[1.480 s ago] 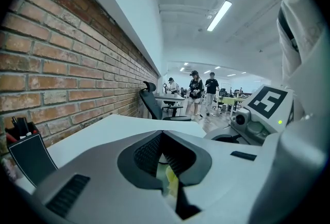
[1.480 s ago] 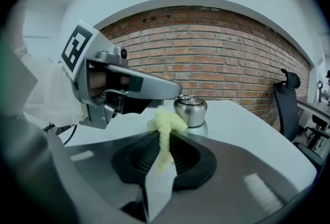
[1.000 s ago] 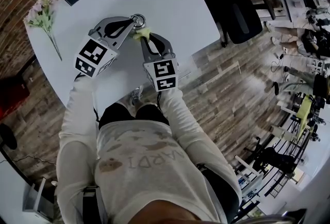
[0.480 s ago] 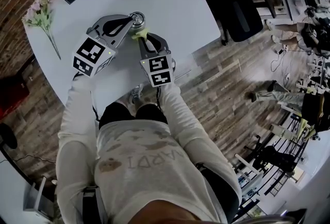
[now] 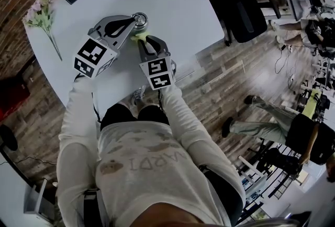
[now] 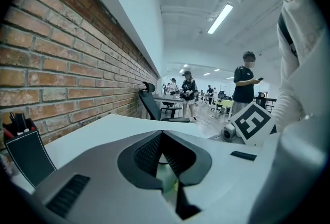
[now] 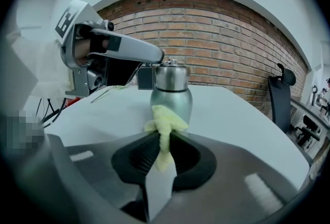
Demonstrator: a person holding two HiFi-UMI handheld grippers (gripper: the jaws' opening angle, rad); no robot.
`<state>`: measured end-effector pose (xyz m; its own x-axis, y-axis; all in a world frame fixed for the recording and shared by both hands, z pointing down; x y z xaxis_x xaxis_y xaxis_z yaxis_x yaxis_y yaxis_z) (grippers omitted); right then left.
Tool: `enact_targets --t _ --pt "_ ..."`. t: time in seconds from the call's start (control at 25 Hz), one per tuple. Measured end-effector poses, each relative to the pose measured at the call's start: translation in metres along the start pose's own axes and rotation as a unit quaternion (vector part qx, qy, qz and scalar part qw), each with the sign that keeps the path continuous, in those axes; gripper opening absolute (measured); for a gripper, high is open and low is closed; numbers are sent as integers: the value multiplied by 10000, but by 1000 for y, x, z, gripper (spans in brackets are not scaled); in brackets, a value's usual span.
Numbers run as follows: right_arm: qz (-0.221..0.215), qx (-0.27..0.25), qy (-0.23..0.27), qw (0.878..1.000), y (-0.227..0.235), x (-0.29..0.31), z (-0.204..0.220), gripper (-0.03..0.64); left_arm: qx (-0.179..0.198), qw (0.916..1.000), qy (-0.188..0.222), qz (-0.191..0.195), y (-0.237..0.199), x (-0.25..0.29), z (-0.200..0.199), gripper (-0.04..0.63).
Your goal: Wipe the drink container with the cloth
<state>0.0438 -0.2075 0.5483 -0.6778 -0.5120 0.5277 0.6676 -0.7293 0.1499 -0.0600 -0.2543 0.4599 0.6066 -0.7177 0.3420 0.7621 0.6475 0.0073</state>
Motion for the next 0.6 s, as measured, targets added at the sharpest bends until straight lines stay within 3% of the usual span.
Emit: enact_targets --t 0.6 --pt "-372 0 -50 9993 -24 17 -4 72 -68 9999 65 92 0 -1 -3 2"
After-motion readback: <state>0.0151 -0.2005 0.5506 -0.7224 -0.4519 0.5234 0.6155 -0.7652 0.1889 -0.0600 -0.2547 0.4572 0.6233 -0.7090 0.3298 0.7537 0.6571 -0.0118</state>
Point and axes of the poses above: the fingertips, and each gripper's own axes: x forward along the fingers, y to its right, z out of its underside, the point moved 6 cm from there along -x, backward along the fingers, and after that the axes turned 15 degrees about -z, right-handed, at the moved point
